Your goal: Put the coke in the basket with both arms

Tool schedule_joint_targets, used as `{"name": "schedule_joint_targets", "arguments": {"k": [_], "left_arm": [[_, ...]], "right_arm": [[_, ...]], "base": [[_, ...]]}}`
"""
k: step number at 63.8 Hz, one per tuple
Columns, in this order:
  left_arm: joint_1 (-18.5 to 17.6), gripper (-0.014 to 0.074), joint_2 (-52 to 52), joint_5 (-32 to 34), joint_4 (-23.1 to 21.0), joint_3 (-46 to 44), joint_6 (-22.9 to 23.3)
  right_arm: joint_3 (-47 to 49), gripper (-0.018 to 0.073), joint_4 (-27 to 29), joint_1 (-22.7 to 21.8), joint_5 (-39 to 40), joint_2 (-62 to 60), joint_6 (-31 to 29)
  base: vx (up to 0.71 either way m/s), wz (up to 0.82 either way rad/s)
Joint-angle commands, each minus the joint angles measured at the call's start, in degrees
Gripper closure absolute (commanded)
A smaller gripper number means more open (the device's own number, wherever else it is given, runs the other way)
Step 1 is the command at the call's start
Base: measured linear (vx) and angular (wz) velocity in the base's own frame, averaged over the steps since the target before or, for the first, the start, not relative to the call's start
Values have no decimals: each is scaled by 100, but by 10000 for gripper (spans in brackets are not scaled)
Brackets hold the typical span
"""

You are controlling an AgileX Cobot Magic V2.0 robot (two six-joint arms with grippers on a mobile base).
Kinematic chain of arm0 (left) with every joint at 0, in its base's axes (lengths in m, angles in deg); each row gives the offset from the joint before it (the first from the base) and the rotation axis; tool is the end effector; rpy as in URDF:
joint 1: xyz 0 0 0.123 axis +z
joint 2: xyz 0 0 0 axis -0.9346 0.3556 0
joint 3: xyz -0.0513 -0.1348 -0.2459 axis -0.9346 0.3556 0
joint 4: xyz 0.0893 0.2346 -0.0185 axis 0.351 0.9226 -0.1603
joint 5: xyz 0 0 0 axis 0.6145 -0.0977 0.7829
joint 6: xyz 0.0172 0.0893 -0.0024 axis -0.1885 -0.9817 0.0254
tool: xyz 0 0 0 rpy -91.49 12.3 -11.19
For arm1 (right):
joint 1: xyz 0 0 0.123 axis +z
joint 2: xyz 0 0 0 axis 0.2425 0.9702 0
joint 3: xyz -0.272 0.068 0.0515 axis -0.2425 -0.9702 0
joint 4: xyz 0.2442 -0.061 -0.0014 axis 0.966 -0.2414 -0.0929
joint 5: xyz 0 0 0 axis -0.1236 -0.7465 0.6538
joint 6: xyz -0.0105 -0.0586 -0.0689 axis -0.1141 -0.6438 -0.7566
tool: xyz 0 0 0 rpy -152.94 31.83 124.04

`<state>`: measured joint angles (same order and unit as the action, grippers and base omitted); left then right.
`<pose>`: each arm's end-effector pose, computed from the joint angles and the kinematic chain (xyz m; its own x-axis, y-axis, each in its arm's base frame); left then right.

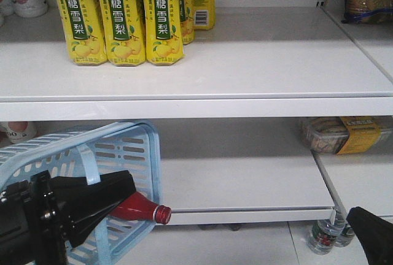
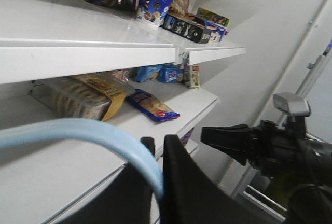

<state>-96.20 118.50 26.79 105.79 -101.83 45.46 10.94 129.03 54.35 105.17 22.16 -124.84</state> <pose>0.1271 -0.1167 0.2776 -0.3611 -0.2327 -0.9031 0.7634 0.4825 -0.4295 0.0887 0.0312 0.2032 -0.2949 0.1107 -0.9491 -0.2524 0.9490 0.1891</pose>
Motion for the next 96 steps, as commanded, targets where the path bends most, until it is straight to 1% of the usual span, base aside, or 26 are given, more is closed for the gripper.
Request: {"name": "schedule_joint_targets", "arguments": {"k": [1, 3, 5, 14, 17, 19, 22, 25, 28, 39, 42, 46, 50, 55, 58, 61, 74, 80, 87, 91, 96], "left_arm": [[-29, 603, -95, 139, -573, -203, -327], [-37, 603, -95, -36, -667, -203, -360], [-78, 603, -95, -243, -869, -203, -423], [-269, 603, -95, -1210, -2018, -203, -649], [-320, 603, -95, -1568, -2477, -203, -768], [-360, 603, -95, -1790, -2692, -203, -884], [-403, 603, -95, -2052, -2867, -203, -1049], [-449, 603, -95, -2216, -2933, -203, -1195], [-485, 603, -95, -2324, -2926, -203, -1247], [-537, 603, -286, -2335, -2929, -159, -1521], [-537, 603, -409, -2326, -3018, -96, -1625], [-537, 603, -572, -2326, -3236, 37, -1916], [-537, 603, -735, -2326, -3527, 226, -2329], [-537, 603, -947, -2318, -3981, 465, -2805], [-531, 603, -1073, -2297, -4116, 607, -3029], [-531, 603, -1163, -2289, -4112, 689, -3210], [-531, 603, -1382, -2120, -4062, 985, -3239], [-531, 603, -1402, -2092, -4178, 1123, -3233], [-531, 603, -1525, -2240, -4213, 1235, -3240], [-531, 603, -1661, -2258, -4207, 1347, -3380], [-537, 603, -1809, -2278, -4231, 1396, -3788]], "right_arm": [[152, 564, -183, -16, 32, 17, -71], [152, 564, -183, -16, 32, 17, -71], [152, 564, -183, -16, 32, 17, -71], [152, 564, -183, -16, 32, 17, -71], [152, 564, -183, -16, 32, 17, -71], [152, 564, -183, -16, 32, 17, -71], [152, 564, -183, -16, 32, 17, -71], [152, 564, -183, -16, 32, 17, -71], [152, 564, -183, -16, 32, 17, -71], [152, 564, -183, -16, 32, 17, -71], [152, 564, -183, -16, 32, 17, -71], [152, 564, -183, -16, 32, 17, -71], [152, 564, -183, -16, 32, 17, -71], [152, 564, -183, -16, 32, 17, -71], [152, 564, -183, -16, 32, 17, -71], [152, 564, -183, -16, 32, 17, -71], [152, 564, -183, -16, 32, 17, -71], [152, 564, -183, -16, 32, 17, -71], [152, 564, -183, -16, 32, 17, -71], [152, 564, -183, -16, 32, 17, -71], [152, 564, -183, -16, 32, 17, -71]], "base": [[0, 0], [0, 0], [0, 0], [0, 0], [0, 0], [0, 0], [0, 0], [0, 0], [0, 0], [0, 0], [0, 0], [0, 0], [0, 0], [0, 0], [0, 0], [0, 0], [0, 0], [0, 0], [0, 0], [0, 0], [0, 0]]}}
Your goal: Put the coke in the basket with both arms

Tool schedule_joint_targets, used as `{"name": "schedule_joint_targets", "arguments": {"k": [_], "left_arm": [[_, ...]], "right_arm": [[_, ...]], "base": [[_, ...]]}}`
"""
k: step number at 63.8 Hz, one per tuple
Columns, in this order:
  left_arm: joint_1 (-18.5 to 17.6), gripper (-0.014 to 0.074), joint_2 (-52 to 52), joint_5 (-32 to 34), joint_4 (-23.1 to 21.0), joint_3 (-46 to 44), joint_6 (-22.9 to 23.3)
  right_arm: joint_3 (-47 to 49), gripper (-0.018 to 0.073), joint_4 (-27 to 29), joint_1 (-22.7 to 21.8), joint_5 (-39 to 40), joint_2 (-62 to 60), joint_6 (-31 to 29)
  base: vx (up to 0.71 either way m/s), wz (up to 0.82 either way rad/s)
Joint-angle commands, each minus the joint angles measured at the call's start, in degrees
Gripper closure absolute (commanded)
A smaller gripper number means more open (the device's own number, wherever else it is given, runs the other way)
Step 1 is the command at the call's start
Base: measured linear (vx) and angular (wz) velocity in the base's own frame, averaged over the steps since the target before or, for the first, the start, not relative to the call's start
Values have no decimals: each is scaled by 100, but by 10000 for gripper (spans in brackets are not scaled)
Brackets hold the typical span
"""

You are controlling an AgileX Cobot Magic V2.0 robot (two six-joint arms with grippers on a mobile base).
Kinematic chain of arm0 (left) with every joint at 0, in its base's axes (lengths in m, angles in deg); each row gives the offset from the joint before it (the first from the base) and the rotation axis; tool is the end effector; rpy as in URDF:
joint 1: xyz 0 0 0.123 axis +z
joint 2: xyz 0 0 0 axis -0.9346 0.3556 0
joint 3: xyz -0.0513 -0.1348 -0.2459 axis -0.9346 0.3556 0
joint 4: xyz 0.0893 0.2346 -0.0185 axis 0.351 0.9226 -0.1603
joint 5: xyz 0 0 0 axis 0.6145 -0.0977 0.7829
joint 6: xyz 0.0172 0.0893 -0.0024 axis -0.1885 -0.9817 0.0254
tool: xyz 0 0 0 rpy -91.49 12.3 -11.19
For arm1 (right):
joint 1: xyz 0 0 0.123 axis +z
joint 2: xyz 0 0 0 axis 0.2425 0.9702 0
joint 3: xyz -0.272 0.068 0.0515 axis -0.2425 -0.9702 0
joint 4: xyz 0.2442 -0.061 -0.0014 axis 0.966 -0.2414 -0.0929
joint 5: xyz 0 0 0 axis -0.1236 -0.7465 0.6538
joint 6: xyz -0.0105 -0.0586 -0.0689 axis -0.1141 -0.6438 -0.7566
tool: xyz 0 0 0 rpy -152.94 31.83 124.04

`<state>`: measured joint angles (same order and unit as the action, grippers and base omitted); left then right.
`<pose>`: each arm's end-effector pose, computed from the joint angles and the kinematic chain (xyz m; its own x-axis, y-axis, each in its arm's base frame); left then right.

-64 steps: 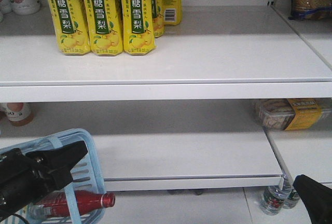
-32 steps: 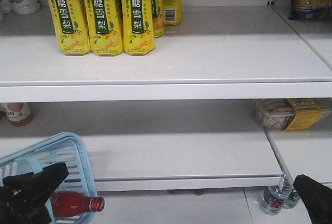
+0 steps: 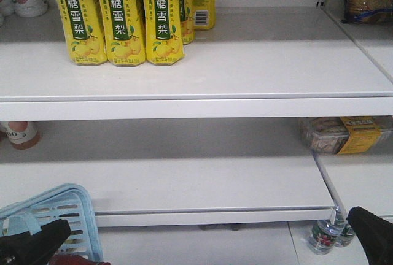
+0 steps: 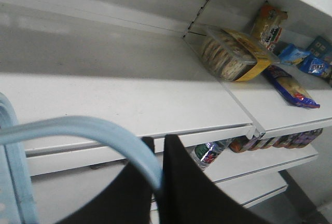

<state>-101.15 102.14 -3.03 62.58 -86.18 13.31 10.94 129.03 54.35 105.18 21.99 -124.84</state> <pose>0.0950 -0.0624 0.2041 -0.4730 -0.2848 -0.8337 0.3680 0.7959 -0.4807 0.0885 0.0310 0.2034 -0.2927 0.1126 -0.9496 -0.2527 0.9486 0.1904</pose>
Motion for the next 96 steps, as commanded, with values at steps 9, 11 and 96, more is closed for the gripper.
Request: {"name": "schedule_joint_targets", "arguments": {"k": [9, 11, 96], "left_arm": [[-41, 603, -441, 634, -783, -169, -1451], [-41, 603, -490, 632, -967, -169, -1638], [711, 603, -3258, -1138, -1346, 697, -3075]], "right_arm": [[152, 564, -183, -16, 31, 34, -71], [152, 564, -183, -16, 31, 34, -71], [152, 564, -183, -16, 31, 34, -71]], "base": [[0, 0], [0, 0], [0, 0]]}}
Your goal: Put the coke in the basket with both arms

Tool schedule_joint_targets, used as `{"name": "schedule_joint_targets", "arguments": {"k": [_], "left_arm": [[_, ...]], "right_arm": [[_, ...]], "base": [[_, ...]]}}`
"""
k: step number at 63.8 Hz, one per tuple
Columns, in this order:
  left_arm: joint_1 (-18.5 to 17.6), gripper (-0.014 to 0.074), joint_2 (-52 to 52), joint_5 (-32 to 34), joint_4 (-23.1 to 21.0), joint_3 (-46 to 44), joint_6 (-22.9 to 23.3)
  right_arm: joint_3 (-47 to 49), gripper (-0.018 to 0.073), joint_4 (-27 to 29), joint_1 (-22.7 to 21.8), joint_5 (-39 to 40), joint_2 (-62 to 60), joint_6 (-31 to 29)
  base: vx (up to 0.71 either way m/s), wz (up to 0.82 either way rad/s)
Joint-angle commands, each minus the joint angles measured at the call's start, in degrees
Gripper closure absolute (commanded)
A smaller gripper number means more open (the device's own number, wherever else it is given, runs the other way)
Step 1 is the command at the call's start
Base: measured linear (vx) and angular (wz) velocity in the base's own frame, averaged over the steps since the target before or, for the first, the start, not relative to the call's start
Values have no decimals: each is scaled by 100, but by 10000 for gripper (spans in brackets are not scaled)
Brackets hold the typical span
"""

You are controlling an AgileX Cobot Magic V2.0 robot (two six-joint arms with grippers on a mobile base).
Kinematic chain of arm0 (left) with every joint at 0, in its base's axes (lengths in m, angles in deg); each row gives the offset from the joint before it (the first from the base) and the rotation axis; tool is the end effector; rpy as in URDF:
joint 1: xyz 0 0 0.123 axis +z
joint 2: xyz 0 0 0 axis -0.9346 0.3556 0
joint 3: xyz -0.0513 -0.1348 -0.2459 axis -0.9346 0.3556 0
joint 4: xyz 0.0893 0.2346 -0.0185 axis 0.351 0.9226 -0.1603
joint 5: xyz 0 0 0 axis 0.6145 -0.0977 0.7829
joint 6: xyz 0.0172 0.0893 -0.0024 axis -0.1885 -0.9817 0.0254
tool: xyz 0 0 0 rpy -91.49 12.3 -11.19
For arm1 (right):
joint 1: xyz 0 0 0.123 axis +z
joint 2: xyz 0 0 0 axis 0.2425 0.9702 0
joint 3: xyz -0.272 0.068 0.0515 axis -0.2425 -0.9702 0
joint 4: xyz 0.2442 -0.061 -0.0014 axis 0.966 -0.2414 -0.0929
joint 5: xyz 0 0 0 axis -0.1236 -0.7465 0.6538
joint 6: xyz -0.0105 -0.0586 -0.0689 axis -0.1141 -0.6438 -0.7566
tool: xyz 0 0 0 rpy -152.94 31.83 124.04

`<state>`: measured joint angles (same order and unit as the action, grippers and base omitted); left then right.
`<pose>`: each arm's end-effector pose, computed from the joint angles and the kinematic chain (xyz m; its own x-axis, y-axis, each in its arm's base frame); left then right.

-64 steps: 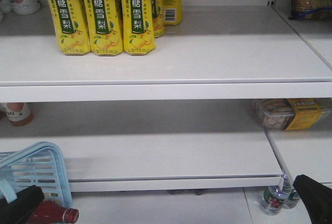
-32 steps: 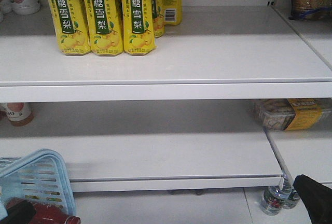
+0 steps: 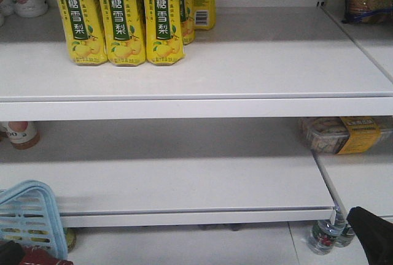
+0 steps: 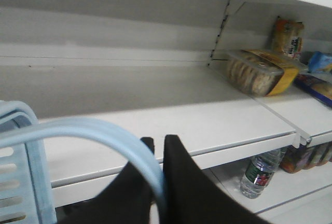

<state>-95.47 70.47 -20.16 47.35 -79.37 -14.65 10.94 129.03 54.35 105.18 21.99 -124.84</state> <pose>0.0542 -0.0280 0.1847 -0.2470 -0.1963 -0.9489 0.3996 0.8715 -0.2843 0.0885 0.0310 0.2034 -0.2927 0.1126 -0.9496 -0.2527 0.9486 0.1904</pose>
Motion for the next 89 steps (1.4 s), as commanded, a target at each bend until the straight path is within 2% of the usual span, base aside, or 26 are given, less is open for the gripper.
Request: {"name": "schedule_joint_targets", "arguments": {"k": [1, 10, 34, 61, 89], "left_arm": [[164, 603, -125, 548, 177, 16, -279], [411, 603, -355, 333, 177, 16, -279], [1074, 603, -473, 247, 187, 16, -273], [2085, 603, -473, 247, 182, 16, -263], [2760, 603, -473, 253, 207, 16, -264]], "right_arm": [[152, 564, -183, -16, 31, 34, -71], [152, 564, -183, -16, 31, 34, -71], [152, 564, -183, -16, 31, 34, -71], [152, 564, -183, -16, 31, 34, -71], [152, 564, -183, -16, 31, 34, -71]], "base": [[0, 0], [0, 0], [0, 0], [0, 0], [0, 0]]}}
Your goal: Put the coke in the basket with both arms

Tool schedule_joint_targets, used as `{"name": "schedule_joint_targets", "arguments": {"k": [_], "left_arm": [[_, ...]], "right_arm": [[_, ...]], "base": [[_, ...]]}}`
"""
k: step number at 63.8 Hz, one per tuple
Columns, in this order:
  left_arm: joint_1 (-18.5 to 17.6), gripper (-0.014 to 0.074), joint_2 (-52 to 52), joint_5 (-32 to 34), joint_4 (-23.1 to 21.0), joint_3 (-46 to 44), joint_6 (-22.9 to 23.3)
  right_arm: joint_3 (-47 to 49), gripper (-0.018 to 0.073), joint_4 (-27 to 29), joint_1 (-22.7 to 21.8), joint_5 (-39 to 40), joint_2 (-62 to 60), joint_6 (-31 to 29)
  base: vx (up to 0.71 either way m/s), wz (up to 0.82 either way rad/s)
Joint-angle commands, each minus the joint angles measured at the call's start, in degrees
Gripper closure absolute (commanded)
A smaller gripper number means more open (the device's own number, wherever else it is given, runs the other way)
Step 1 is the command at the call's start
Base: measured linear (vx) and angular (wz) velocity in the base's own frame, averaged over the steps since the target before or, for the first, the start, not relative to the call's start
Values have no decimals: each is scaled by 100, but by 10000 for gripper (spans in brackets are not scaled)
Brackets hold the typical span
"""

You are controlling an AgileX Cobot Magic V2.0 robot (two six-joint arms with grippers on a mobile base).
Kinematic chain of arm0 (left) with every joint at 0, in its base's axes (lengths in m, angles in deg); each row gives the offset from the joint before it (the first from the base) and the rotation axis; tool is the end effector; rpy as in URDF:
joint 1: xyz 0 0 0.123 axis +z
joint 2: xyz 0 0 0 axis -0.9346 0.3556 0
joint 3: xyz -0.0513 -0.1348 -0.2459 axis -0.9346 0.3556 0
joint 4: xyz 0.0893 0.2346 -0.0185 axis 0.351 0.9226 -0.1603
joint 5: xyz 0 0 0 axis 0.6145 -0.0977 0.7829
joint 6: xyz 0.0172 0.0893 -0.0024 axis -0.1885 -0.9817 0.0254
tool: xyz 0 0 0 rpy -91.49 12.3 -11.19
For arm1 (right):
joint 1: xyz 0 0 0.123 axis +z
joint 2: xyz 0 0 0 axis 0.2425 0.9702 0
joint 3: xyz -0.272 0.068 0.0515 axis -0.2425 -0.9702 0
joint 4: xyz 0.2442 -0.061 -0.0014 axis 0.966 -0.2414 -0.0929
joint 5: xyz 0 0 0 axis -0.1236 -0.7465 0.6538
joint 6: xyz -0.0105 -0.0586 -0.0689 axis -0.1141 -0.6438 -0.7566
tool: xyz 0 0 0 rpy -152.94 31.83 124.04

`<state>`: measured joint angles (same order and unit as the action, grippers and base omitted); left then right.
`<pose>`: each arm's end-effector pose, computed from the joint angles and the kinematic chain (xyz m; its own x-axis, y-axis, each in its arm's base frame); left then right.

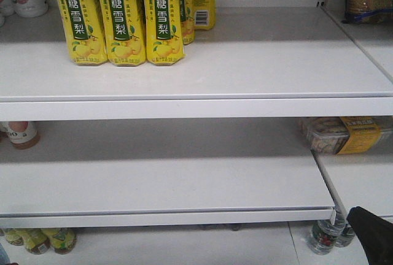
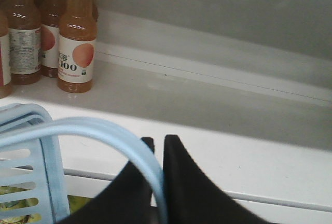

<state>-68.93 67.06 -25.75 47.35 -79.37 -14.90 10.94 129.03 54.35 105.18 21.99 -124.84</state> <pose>0.0561 -0.0016 0.1795 -0.1716 -0.2804 -0.9444 -0.0335 0.9597 -0.2789 0.0885 0.0310 0.2034 -0.2927 0.1126 -0.9496 -0.2527 0.9486 0.1904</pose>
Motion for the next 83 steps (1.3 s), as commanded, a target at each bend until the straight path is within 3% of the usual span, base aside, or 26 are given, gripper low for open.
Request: {"name": "schedule_joint_targets", "arguments": {"k": [1, 13, 32, 52, 83], "left_arm": [[126, 603, -132, 812, 228, 16, -239], [351, 603, -132, 816, 330, 16, -227], [358, 603, -132, 858, 330, 16, -227], [344, 603, -132, 1757, 605, 16, -244], [344, 603, -132, 1666, 775, 16, -465]], "right_arm": [[152, 564, -183, -16, 31, 34, -71], [152, 564, -183, -16, 31, 34, -71], [152, 564, -183, -16, 31, 34, -71], [152, 564, -183, -16, 31, 34, -71], [152, 564, -183, -16, 31, 34, -71]], "base": [[0, 0], [0, 0], [0, 0], [0, 0], [0, 0]]}}
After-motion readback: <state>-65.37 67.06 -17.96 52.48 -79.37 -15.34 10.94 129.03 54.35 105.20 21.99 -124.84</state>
